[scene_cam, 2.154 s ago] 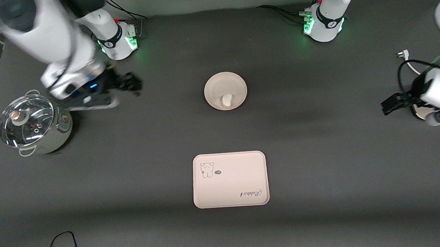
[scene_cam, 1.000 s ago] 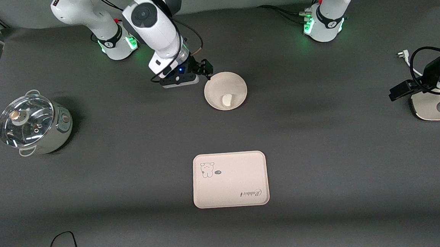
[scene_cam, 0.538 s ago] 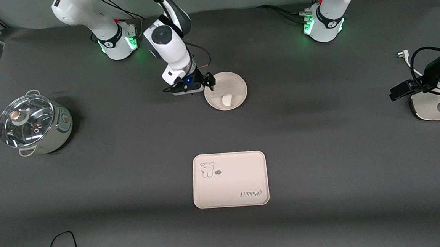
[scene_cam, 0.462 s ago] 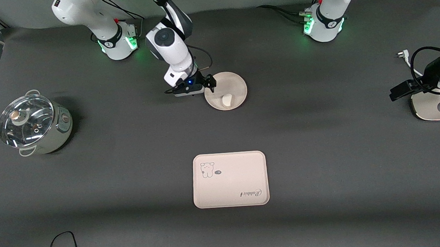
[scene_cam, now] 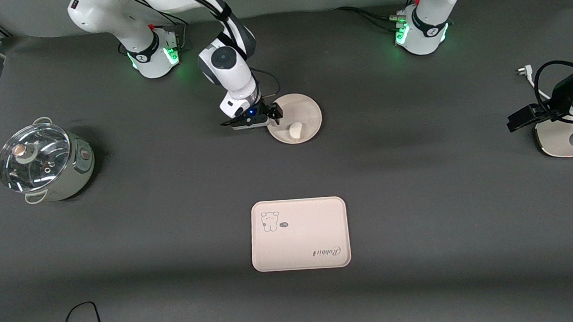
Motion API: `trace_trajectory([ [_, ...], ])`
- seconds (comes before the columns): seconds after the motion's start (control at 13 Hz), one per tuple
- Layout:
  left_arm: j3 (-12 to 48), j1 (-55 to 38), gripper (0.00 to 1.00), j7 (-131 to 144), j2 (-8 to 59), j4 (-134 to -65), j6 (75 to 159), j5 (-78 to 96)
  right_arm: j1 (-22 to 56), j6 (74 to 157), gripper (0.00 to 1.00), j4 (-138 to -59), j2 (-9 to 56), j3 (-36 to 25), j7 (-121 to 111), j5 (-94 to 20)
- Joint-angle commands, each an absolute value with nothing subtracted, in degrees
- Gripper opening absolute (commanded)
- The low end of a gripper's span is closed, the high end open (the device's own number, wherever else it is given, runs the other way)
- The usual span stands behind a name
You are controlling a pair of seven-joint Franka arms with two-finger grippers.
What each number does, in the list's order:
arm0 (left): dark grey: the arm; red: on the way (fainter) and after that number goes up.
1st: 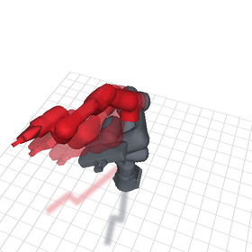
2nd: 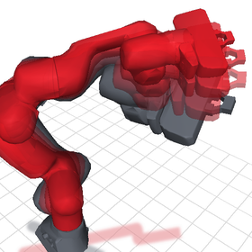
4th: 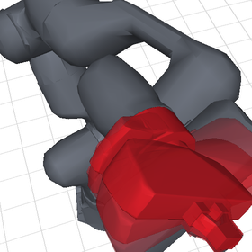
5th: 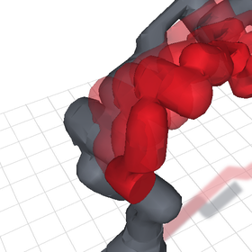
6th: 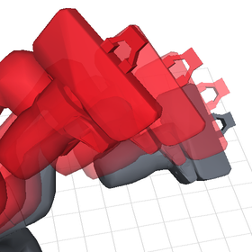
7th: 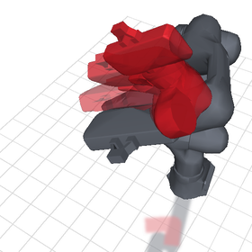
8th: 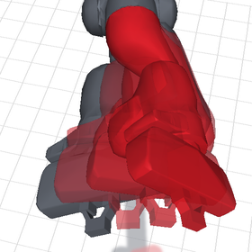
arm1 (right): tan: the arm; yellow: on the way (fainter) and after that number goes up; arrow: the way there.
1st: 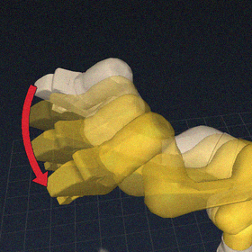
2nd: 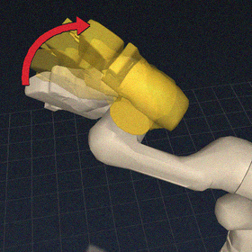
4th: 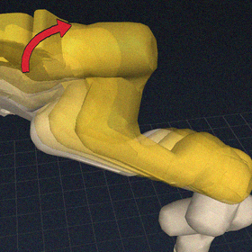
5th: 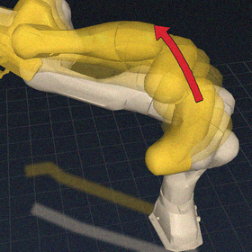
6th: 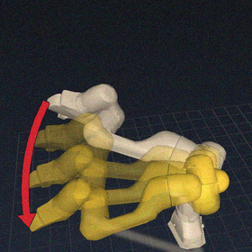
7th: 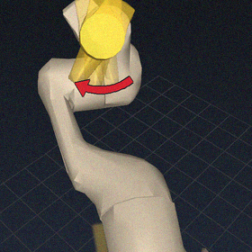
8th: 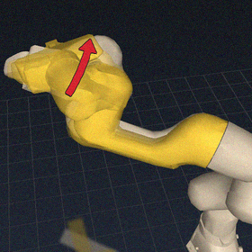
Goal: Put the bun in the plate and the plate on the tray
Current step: 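Lower the right gripper to the plate rim and grasp it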
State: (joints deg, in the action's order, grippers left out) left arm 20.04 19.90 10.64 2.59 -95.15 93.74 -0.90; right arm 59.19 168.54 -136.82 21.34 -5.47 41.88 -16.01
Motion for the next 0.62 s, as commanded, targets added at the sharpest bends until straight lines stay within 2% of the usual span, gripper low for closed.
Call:
trace_trajectory([
  [0.0, 20.0, 19.9, 1.00, 9.9, 2.6, -94.2, 93.1, -0.5, 59.7, 168.5, 0.78, -136.0, 21.9, -5.1, 41.7, -17.8],
  [0.15, 20.0, 20.0, 1.00, 9.9, 2.6, -94.2, 93.2, -0.5, 59.6, 168.3, 0.58, -136.0, 21.9, -4.7, 41.7, -17.8],
  [0.38, 20.0, 19.8, 1.00, 9.9, 2.8, -94.1, 94.2, -0.5, 59.6, 168.0, 0.33, -135.9, 21.9, -4.7, 41.7, -17.8],
  [0.54, 20.0, 19.7, 1.00, 9.9, 2.9, -94.2, 94.3, -0.4, 59.6, 167.7, 0.27, -135.8, 21.7, -4.7, 41.7, -17.8],
])
